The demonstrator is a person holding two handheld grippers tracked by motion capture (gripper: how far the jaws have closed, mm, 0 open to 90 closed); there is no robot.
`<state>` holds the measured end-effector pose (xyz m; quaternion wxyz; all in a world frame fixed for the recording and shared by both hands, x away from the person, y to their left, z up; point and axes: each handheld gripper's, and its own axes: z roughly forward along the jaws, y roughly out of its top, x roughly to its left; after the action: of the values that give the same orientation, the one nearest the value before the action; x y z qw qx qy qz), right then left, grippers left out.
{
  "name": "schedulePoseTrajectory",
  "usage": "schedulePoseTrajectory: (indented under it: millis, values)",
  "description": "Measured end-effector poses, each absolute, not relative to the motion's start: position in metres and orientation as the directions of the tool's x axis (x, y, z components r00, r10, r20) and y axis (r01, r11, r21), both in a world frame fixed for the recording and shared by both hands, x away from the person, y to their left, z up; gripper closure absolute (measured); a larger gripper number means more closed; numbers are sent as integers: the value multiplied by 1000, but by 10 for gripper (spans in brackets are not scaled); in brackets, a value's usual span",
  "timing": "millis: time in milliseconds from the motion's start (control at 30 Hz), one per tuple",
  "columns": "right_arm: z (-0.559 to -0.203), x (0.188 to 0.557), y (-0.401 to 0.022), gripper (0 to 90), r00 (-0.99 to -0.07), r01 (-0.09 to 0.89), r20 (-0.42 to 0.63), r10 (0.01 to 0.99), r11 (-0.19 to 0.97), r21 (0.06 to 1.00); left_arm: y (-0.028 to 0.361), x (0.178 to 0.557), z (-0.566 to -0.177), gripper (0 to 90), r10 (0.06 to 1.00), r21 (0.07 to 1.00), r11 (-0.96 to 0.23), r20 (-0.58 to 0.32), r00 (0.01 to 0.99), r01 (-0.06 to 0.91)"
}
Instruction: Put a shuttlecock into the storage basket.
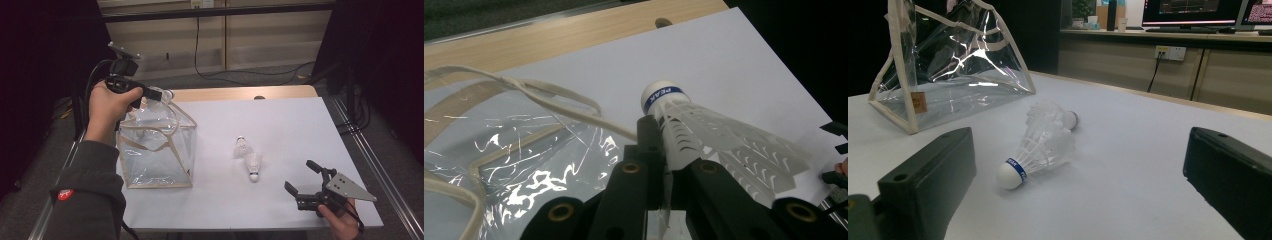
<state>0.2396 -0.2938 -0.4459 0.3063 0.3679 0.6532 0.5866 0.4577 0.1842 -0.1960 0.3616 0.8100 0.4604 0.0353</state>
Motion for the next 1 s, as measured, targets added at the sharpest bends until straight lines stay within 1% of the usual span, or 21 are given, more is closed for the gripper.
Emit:
schedulePoseTrajectory:
  millis: [1000]
  values:
    - [-446,239,-294,5,-542,119,27,840,45,992,208,467,-215,891,829,609,-239,-277,485,757]
